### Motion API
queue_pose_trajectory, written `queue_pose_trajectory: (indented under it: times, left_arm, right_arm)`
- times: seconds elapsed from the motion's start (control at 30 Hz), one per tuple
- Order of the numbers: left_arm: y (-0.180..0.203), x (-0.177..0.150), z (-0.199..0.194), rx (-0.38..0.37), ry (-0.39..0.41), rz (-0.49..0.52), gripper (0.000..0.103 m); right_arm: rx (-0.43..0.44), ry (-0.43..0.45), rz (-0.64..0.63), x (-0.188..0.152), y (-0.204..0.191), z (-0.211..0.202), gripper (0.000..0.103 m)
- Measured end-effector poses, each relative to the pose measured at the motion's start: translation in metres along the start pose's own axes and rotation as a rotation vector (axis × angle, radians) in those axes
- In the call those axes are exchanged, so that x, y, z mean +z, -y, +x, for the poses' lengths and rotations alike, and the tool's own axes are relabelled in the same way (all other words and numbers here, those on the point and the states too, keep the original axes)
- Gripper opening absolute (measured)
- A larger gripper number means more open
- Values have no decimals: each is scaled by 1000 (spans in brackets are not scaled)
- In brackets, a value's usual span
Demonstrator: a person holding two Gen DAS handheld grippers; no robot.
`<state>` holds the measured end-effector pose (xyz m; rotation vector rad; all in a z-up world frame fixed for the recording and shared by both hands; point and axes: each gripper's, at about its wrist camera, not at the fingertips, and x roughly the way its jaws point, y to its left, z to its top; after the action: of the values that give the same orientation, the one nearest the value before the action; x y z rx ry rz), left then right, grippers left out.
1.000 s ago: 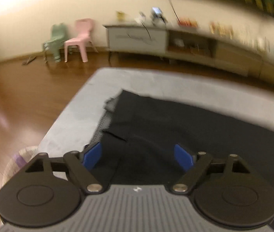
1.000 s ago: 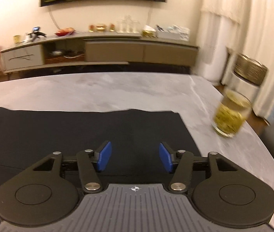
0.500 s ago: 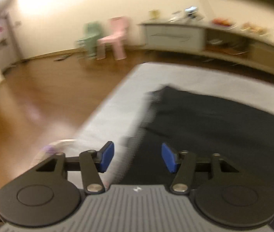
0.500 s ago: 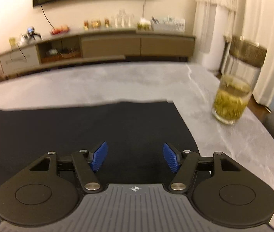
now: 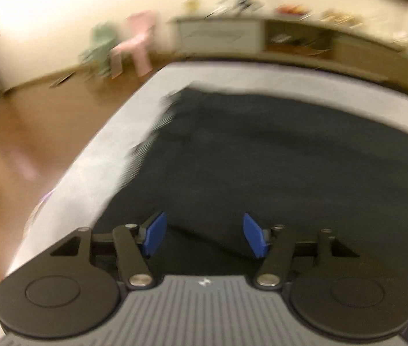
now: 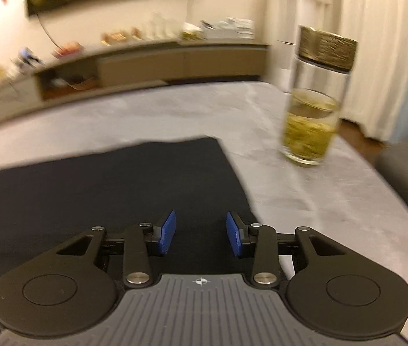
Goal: Fold clothes
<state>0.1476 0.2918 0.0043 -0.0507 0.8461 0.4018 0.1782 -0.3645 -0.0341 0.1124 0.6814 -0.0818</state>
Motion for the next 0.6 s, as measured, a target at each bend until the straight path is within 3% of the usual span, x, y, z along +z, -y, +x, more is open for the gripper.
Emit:
queue_pose_trajectory:
  times: [0.03,0.07,0.13,0.2,0.27,0.33,0.37,0.4,0.6]
  left_arm:
    - [8,-2,-3,-24,-1,23,63]
    - [16,-5,-6,-47,-4,47,63]
    - [27,-15,4,-21,-57,83,63]
    - [21,-16,5,6,-74,28,68]
    - [15,-17,6,32,-91,-26,63]
    - [20,-12,-12,5,-56,-60,64]
    - [29,-6,-20,-29,-41,-65,65]
    - [38,-1,-29,-64,-27,-69,65]
    - [144,34,-77,-408,20,-35,74]
  right_arm:
    - [44,4,-5,-1,-2,-3,41]
    - [32,-15,-10,-3,1,2,41]
    - [9,-50,-19,-8,9,10,36]
    - [-32,-31,31,-7,28,9,32]
    - [-50,-10,142,-7,51,-1,36]
    - [-48,27,182,-9,65,-10,51]
    - [-45,43,182,-11,66,-13,68]
    - [-37,40,171,-13,66,-10,76]
    - [-12,-23,43,-23,48,7,75]
